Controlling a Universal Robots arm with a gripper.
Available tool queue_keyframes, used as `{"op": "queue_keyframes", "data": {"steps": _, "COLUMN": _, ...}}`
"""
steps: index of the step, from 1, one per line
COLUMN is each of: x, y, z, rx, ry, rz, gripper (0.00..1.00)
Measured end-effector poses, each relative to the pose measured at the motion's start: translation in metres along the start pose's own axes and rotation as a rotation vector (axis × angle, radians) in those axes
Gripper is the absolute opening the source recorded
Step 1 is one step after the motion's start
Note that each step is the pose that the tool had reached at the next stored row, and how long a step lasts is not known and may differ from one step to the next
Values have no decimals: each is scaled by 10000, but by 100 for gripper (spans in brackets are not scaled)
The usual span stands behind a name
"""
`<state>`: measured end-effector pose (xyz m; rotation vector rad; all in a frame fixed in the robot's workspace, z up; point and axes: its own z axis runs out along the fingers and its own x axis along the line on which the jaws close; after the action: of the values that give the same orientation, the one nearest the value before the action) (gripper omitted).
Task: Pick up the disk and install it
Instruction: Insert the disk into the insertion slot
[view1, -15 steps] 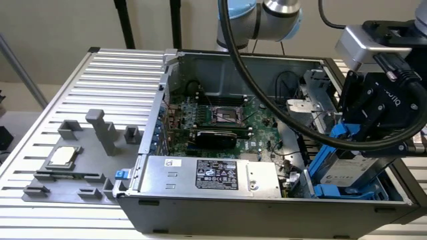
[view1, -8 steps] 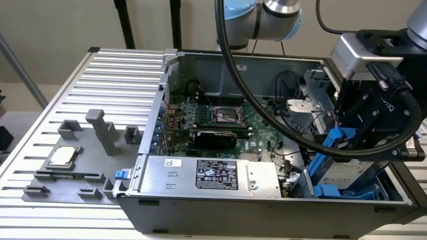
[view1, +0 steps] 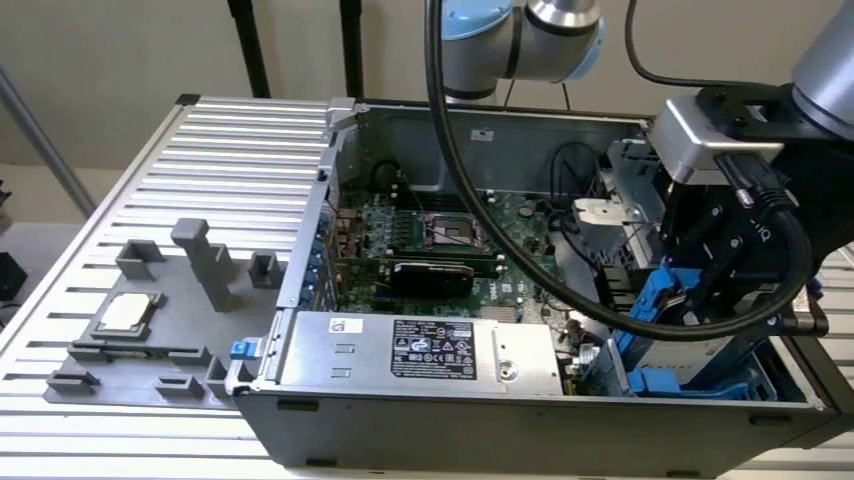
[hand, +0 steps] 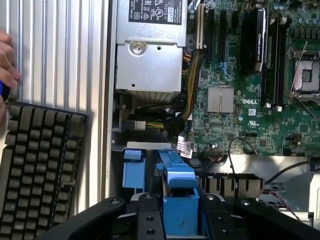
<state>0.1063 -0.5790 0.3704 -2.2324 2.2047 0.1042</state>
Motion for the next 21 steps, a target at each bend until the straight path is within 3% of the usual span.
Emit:
{"op": "queue_keyframes", "data": {"steps": 17, "x": 9, "y": -9, "z": 204, "rx": -19, "ry": -1, "rz": -101, "gripper": 0}}
{"op": "queue_keyframes", "data": {"steps": 18, "x": 8, "y": -10, "z": 207, "rx": -19, "ry": -11, "rz": -103, "gripper": 100}}
{"op": "queue_keyframes", "data": {"steps": 21, "x": 10, "y": -9, "z": 206, "rx": -19, "ry": -2, "rz": -102, "gripper": 100}}
